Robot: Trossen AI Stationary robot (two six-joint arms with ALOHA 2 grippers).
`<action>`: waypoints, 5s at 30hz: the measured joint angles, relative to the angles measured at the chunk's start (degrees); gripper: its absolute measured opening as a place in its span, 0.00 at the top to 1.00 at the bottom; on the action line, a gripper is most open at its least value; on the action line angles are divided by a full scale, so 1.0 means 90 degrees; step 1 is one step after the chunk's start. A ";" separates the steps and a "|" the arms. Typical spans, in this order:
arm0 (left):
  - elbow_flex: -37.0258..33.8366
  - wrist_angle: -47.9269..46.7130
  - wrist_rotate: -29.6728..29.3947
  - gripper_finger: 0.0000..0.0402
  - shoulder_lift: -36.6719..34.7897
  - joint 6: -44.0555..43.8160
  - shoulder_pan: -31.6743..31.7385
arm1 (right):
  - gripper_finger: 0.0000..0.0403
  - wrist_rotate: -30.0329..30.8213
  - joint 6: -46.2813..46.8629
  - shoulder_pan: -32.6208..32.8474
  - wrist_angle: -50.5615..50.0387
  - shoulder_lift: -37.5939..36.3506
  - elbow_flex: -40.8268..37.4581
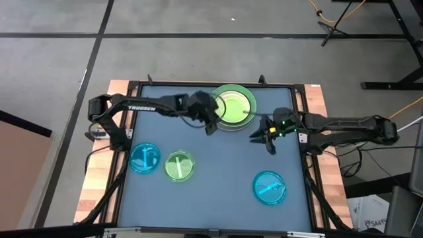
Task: Stack plastic plates
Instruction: Stack the small blue plate on the small green plate
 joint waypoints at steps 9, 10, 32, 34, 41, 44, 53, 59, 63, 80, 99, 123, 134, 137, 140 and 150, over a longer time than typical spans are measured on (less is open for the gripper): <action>-0.0469 0.0012 -0.0200 0.76 -0.0060 0.0061 -0.1185 | 0.78 0.0440 0.0538 0.1540 0.0080 0.0075 0.0000; -0.0517 0.0013 -0.0281 0.76 -0.0060 0.0056 -0.1309 | 0.78 0.0441 0.0639 0.1671 0.0067 0.0077 0.0000; -0.0570 0.0241 -0.0534 0.76 -0.0057 0.0040 -0.2249 | 0.78 0.1067 0.2300 0.2655 -0.2011 0.0170 0.0000; -0.0570 0.0241 -0.0539 0.76 -0.0057 0.0040 -0.2246 | 0.78 0.0916 0.2287 0.2655 -0.1975 0.0296 0.0000; -0.0570 0.0241 -0.0542 0.76 -0.0057 0.0040 -0.2246 | 0.78 0.0587 0.2118 0.2655 -0.1722 0.0942 0.0000; -0.0570 0.0241 -0.0539 0.76 -0.0057 0.0040 -0.2246 | 0.78 0.0577 0.1963 0.2653 -0.1429 0.1180 0.0000; -0.0570 0.0241 -0.0537 0.76 -0.0057 0.0040 -0.2246 | 0.78 0.0284 0.1775 0.2654 -0.1267 0.1870 0.0000; -0.0570 0.0241 -0.0537 0.76 -0.0057 0.0040 -0.2246 | 0.78 0.0114 0.1604 0.2655 -0.1147 0.2272 0.0000; -0.0570 0.0240 -0.0536 0.76 -0.0057 0.0040 -0.2246 | 0.78 0.0078 0.1587 0.2653 -0.1125 0.2446 0.0000; -0.0570 0.0238 -0.0534 0.76 -0.0055 0.0040 -0.2244 | 0.78 -0.0183 0.1273 0.2645 -0.1074 0.2892 0.0016; -0.0570 0.0238 -0.0534 0.76 -0.0055 0.0041 -0.2246 | 0.78 -0.0022 0.1280 0.2650 -0.1091 0.2911 0.0012; -0.0570 -0.0010 -0.0459 0.76 -0.0152 0.0072 -0.2244 | 0.99 0.0025 0.1294 0.2649 -0.0892 0.2924 -0.0007; -0.0570 -0.1222 -0.0529 0.76 -0.1246 0.0829 -0.2336 | 1.00 0.0045 0.1355 0.2655 -0.0771 0.2922 0.0093; -0.0571 -0.1655 -0.0597 0.76 -0.1595 0.1007 -0.2336 | 1.00 0.0118 0.1363 0.2654 -0.0777 0.2923 0.0273; -0.0829 -0.1700 -0.0735 0.76 -0.2038 0.1124 -0.2335 | 1.00 0.0294 0.1372 0.2653 -0.0778 0.2919 0.0468; -0.3319 -0.0286 -0.1010 0.76 -0.3936 0.0205 -0.2331 | 1.00 0.1046 0.1279 0.2574 -0.0776 0.2915 0.1054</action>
